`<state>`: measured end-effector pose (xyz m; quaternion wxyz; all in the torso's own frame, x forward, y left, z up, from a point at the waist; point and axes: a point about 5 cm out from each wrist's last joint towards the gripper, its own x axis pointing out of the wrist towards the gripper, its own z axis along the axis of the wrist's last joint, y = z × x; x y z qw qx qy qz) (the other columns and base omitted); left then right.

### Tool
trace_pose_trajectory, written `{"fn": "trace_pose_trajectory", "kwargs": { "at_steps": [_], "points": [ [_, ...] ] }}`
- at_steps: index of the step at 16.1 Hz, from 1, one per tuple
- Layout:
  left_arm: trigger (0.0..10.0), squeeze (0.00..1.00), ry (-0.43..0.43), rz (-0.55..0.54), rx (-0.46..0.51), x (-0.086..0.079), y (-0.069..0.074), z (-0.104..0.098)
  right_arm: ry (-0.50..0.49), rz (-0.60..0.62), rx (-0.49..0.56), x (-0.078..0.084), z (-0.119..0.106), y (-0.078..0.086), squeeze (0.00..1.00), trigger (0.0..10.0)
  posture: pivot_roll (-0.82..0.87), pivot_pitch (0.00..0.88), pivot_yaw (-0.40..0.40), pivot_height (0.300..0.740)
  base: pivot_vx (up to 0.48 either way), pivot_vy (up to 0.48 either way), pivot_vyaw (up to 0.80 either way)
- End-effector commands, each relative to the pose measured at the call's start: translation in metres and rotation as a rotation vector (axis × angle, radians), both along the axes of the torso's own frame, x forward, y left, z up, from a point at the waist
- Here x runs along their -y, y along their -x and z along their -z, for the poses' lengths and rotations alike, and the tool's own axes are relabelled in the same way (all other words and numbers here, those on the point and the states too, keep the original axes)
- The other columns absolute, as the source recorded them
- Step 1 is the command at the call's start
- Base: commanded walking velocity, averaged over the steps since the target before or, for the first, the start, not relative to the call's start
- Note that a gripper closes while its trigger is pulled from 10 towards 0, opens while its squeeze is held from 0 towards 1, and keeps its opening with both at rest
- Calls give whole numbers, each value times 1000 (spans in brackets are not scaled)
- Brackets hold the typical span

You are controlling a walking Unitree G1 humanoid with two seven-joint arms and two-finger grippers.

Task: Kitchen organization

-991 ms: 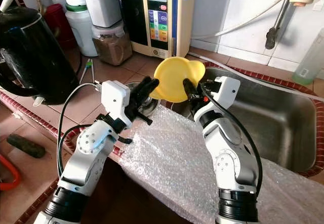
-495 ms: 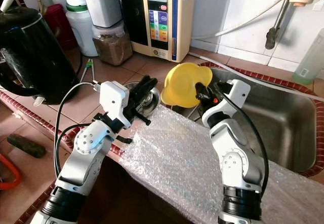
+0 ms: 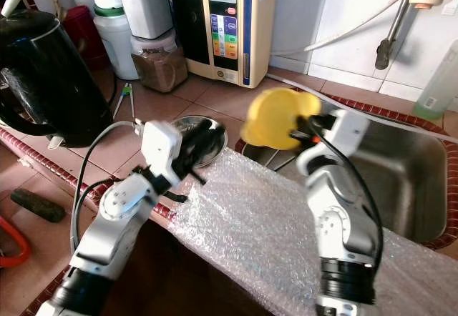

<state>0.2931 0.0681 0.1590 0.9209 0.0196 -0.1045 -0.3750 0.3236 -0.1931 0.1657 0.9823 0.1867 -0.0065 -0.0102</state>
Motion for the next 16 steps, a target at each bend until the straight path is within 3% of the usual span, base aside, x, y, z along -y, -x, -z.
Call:
{"fn": "trace_pose_trajectory", "kwargs": {
  "at_steps": [1,4,7,12,13,14,15,16],
  "points": [
    [10000,1000,-16,50,-4,3,4,-1,20,43,7,5,-3,-3,0,0,-58,0,66,740,0,0,0],
    [10000,1000,-66,146,-61,4,10,7,65,167,-71,28,11,-5,0,0,-51,0,65,740,0,0,0],
    [10000,1000,-114,170,-62,3,10,8,102,268,-173,49,29,-6,0,0,-49,4,72,740,0,0,0],
    [10000,1000,-148,213,-86,5,11,11,67,356,-288,63,49,-7,0,0,-51,0,82,740,0,0,0],
    [10000,1000,-150,219,-89,6,11,11,65,351,-299,62,51,-7,0,2824,-51,0,83,740,0,0,0],
    [10000,1000,-154,225,-90,6,11,11,57,340,-307,59,54,-7,0,10000,-51,0,83,740,0,0,0],
    [10000,1000,-171,249,-97,7,13,13,58,320,-328,54,60,-6,1000,10000,-51,0,84,740,0,0,0],
    [10000,1000,-173,252,-99,8,13,14,52,313,-331,52,63,-5,1000,10000,-53,0,85,740,0,0,0]
  ]
}}
